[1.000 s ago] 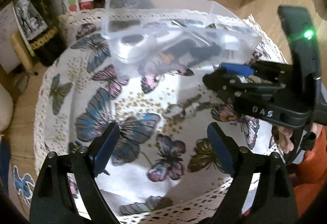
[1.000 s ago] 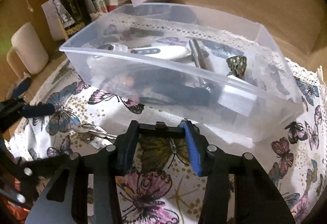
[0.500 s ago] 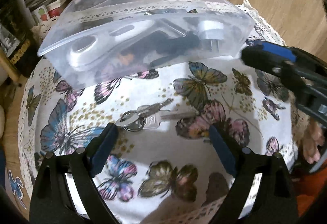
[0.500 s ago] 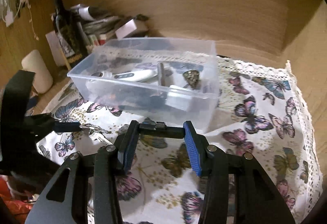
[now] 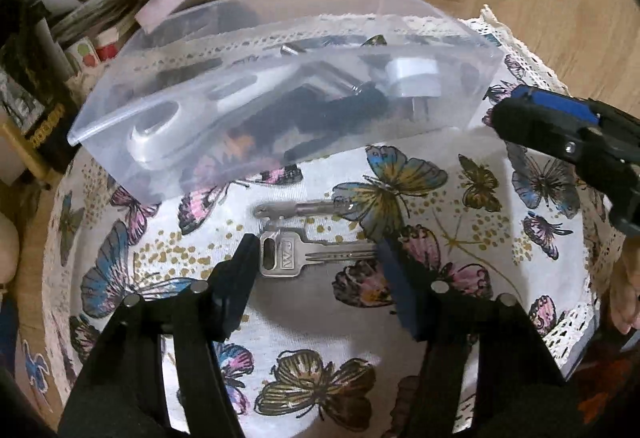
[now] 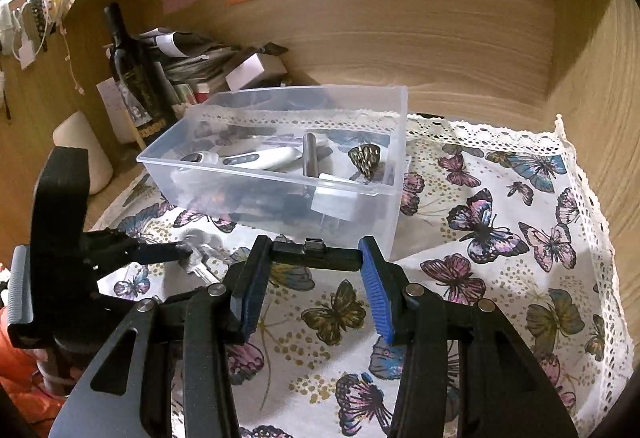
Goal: Organize rigid objects
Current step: 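Reach to the silver keys and grasp them with the left tool, then lower the keys into the clear box and open the left tool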
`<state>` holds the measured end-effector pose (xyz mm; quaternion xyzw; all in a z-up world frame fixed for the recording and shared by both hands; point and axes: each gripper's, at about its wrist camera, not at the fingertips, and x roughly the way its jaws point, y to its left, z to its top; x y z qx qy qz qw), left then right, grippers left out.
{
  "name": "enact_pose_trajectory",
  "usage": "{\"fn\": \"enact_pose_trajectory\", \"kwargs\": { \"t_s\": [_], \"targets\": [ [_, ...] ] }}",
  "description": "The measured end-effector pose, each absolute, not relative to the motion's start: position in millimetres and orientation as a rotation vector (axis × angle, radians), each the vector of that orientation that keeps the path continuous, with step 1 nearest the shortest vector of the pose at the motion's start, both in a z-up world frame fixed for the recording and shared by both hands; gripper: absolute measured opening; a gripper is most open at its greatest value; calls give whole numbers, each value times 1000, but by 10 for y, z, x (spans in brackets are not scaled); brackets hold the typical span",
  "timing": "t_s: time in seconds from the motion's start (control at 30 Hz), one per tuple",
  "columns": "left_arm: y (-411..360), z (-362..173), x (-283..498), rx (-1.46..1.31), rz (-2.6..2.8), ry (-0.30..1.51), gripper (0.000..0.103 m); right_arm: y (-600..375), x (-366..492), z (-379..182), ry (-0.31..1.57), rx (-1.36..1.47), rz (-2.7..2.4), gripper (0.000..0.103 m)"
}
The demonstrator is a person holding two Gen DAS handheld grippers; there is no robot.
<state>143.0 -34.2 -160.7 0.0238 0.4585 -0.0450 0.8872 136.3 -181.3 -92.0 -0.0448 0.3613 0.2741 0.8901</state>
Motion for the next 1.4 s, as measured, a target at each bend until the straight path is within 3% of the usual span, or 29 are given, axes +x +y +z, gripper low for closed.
{"fn": "enact_pose_trajectory", "kwargs": {
  "t_s": [0.8,1.17,1.4],
  "targets": [
    [213,-772,1092,-29,-60,668,61,-1572,1369,-623,658,-103,549,41],
    [323,-296,1179,-49,-73,517,61,-1434,1540,-436,602,-117,532,41],
    [317,-307,1471,-57,-115,524,61,-1333,1674,-365,587,-138,525,41]
  ]
}}
